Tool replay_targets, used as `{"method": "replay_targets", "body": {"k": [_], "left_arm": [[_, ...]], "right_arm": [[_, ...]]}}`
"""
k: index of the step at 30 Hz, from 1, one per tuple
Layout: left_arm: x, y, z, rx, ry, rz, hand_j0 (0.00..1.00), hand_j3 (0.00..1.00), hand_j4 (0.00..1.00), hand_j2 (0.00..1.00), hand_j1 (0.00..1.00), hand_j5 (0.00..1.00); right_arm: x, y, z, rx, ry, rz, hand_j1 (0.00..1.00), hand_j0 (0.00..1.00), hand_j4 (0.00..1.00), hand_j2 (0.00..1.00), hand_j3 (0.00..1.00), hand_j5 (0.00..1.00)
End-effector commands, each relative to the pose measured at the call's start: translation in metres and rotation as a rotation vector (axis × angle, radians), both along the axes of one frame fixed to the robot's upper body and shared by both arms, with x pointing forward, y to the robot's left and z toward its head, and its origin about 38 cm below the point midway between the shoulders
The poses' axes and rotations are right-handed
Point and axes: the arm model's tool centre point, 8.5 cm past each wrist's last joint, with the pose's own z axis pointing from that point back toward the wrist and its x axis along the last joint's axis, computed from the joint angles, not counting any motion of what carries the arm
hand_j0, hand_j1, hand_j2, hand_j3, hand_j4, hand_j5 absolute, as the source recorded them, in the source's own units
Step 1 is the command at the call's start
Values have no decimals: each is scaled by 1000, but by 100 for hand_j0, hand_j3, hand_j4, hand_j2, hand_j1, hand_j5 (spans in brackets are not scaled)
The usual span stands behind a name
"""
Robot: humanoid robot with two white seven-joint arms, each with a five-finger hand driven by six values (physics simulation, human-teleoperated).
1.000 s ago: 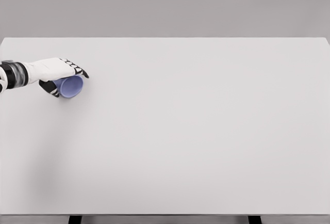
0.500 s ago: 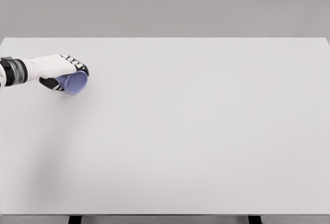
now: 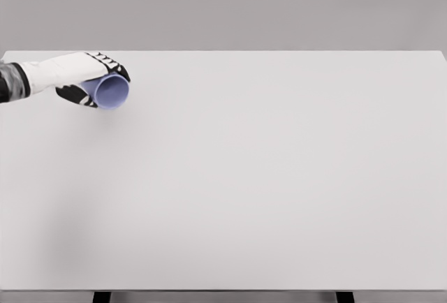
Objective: Flip the cup with left arm and place it on the table
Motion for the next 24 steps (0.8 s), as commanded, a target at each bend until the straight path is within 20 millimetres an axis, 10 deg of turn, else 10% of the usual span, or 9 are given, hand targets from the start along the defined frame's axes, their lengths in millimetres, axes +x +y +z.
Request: {"method": "replay_targets", "body": {"k": [1,24], "left_arm": [[-3,1,12,-74,-8,-9,49,49,49,49,49,49],[-26,31,26,-687,104,3,51,51,51,51,51,51]], "right_arm": [[0,0,0,0,1,0,100,100,100,100,100,100],[0,0,0,0,1,0,100,100,100,100,100,100]]}}
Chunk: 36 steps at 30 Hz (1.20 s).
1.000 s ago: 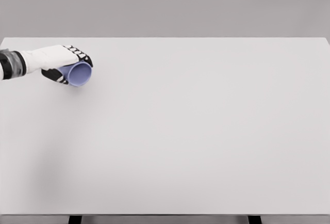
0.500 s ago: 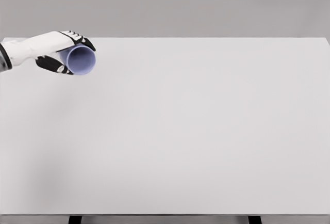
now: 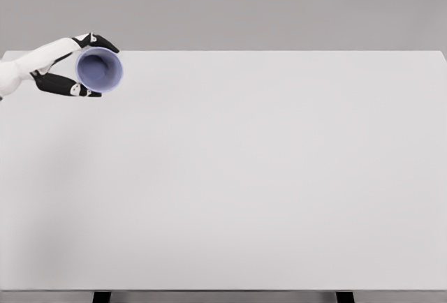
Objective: Flip the cup with left arm and place it on the table
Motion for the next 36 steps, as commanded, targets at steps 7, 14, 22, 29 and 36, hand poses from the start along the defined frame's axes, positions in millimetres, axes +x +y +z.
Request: {"method": "replay_targets", "body": {"k": [7,14,22,29,36], "left_arm": [[-7,9,-6,-203,59,17,52,52,52,52,52,52],[-13,20,-25,-307,180,78,52,52,52,52,52,52],[-15,32,-33,-336,297,146,53,53,53,53,53,53],[-30,30,-41,-360,341,127,54,54,54,54,54,54],[-42,27,-60,-376,391,123,54,54,54,54,54,54]], "right_arm": [[0,0,0,0,1,0,100,100,100,100,100,100],[0,0,0,0,1,0,100,100,100,100,100,100],[0,0,0,0,1,0,100,100,100,100,100,100],[0,0,0,0,-1,0,100,100,100,100,100,100],[0,0,0,0,1,0,100,100,100,100,100,100]]}}
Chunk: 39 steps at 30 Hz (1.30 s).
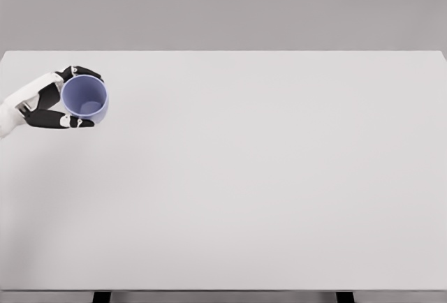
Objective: Flip the cup with left arm and place it on the table
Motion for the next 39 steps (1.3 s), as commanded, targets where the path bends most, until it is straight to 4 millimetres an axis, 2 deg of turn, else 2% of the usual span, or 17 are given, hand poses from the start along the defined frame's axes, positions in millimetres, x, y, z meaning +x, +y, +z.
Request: {"method": "replay_targets", "body": {"k": [1,9,22,34,39], "left_arm": [[0,-1,3,-16,-3,-2,54,54,54,54,54,54],[-15,-3,-23,-58,60,3,54,54,54,54,54,54],[-31,-7,-47,-96,117,4,55,55,55,55,55,55],[-41,-13,-66,-112,157,2,55,55,55,55,55,55],[-41,-14,-66,-109,158,0,62,62,62,62,62,62]], "right_arm": [[0,0,0,0,0,0,100,100,100,100,100,100],[0,0,0,0,0,0,100,100,100,100,100,100],[0,0,0,0,-1,0,100,100,100,100,100,100],[0,0,0,0,0,0,100,100,100,100,100,100],[0,0,0,0,-1,0,100,100,100,100,100,100]]}}
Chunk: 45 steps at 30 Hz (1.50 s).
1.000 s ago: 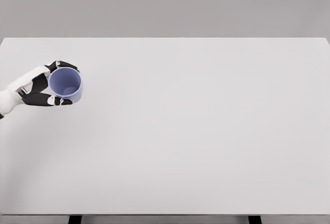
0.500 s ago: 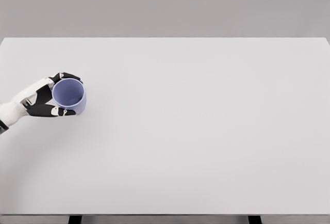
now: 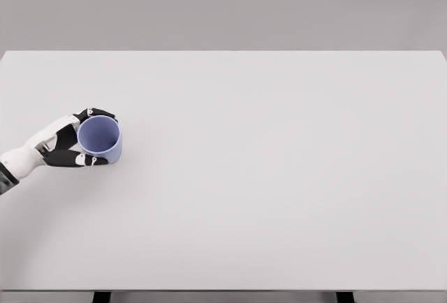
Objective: Flip the cup with left arm and place it on the table
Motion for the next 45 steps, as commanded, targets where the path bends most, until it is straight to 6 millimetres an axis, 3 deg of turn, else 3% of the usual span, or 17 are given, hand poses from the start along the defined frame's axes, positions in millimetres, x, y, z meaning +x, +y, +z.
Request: {"method": "replay_targets", "body": {"k": [1,7,13,45], "left_arm": [[0,0,0,-4,-1,0,64,64,64,64,64,64],[0,-1,1,3,-9,-5,87,87,87,87,87,87],[0,-2,1,3,-11,-7,96,96,96,96,96,96],[-8,-12,4,-15,-21,-38,100,100,100,100,100,100]], "right_arm": [[0,0,0,0,1,0,100,100,100,100,100,100],[0,0,0,0,1,0,100,100,100,100,100,100],[0,0,0,0,1,0,100,100,100,100,100,100],[0,0,0,0,1,0,100,100,100,100,100,100]]}}
